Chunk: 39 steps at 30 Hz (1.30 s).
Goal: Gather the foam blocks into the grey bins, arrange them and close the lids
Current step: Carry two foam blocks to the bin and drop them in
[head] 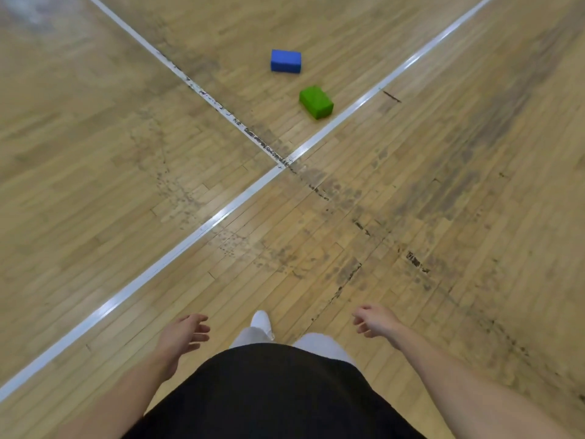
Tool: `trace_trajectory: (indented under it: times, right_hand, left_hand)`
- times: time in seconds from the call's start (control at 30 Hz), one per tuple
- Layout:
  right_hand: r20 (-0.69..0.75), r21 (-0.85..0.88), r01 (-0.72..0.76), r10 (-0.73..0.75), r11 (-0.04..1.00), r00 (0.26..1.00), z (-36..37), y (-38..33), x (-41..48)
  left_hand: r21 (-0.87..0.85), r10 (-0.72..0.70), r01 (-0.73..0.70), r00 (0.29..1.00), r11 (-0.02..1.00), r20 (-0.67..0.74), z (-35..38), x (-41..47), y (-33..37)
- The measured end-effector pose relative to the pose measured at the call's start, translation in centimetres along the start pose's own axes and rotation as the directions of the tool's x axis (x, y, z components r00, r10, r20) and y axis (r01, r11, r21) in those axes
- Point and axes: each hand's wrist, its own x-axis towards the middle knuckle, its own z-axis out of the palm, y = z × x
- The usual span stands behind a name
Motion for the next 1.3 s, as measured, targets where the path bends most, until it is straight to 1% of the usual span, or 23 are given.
trace_trajectory:
  times: [0.07,0.17,0.27,0.37,0.43,0.5,0.57,0.63,0.77,0.87,1.03,1.13,1.2,1.3]
  right_hand:
    - [-0.036,0.062,0.02,-0.018,0.998,0.999,-2.0,-4.8,2.2]
    - [-0.055,0.077,0.048,-0.044,0.996,0.998,-5.2,-10.8,6.4]
    - [-0.044,0.084,0.007,-0.003,0.996,0.999,-8.4,-15.2,11.8]
    - [-0.016,0.078,-0.006,0.007,0.997,1.0,-11.7,-19.5,17.6]
    - [0.007,0.075,-0.038,0.037,0.996,0.999,-14.8,-22.7,20.9]
    - [0.037,0.048,-0.065,0.063,0.997,0.997,-18.2,-26.1,23.3]
    - [0.05,0.049,-0.04,0.037,0.998,0.998,-21.7,-30.0,25.9]
    - [0.016,0.064,-0.014,0.013,0.998,1.0,-25.5,-34.4,28.6]
    - [-0.05,0.058,0.057,-0.054,0.997,0.997,-31.5,-43.3,32.8]
    - [-0.068,0.068,0.053,-0.048,0.996,0.996,-34.6,-49.1,36.3]
    - [-0.066,0.031,-0.017,0.019,0.999,0.998,-36.4,-56.6,42.3]
    - [-0.024,-0.006,-0.072,0.072,0.997,0.997,-37.7,-61.5,44.8]
    - [-0.006,0.009,-0.07,0.07,0.998,0.998,-39.1,-65.1,46.3]
    - [-0.032,0.018,-0.014,0.014,1.0,0.999,-41.8,-71.0,48.8]
  left_hand:
    - [0.051,0.022,-0.023,1.0,0.998,0.012,-0.2,2.4,5.7]
    - [0.119,0.093,-0.096,0.995,0.988,0.034,0.7,6.6,14.4]
    - [0.155,0.117,-0.127,0.991,0.98,0.073,2.3,11.3,22.4]
    - [0.187,0.143,-0.152,0.988,0.97,0.063,4.6,15.8,29.7]
    - [0.208,0.116,-0.123,0.992,0.97,0.045,5.9,18.3,34.4]
    - [0.216,0.094,-0.097,0.995,0.971,0.025,7.1,19.8,39.2]
    - [0.21,0.124,-0.123,0.992,0.97,0.008,8.3,21.6,44.7]
    - [0.175,0.173,-0.169,0.985,0.97,-0.008,9.3,23.4,50.4]
    - [0.155,0.252,-0.255,0.967,0.954,0.04,11.2,26.7,60.4]
    - [0.149,0.235,-0.24,0.971,0.959,0.048,12.2,31.1,66.5]
    - [0.163,0.173,-0.186,0.981,0.969,0.088,12.4,40.0,75.6]
    - [0.205,0.124,-0.146,0.985,0.968,0.116,11.1,44.5,81.9]
    - [0.236,0.127,-0.158,0.982,0.959,0.138,10.7,46.7,86.5]
    - [0.293,0.161,-0.207,0.972,0.934,0.172,11.1,49.1,93.5]
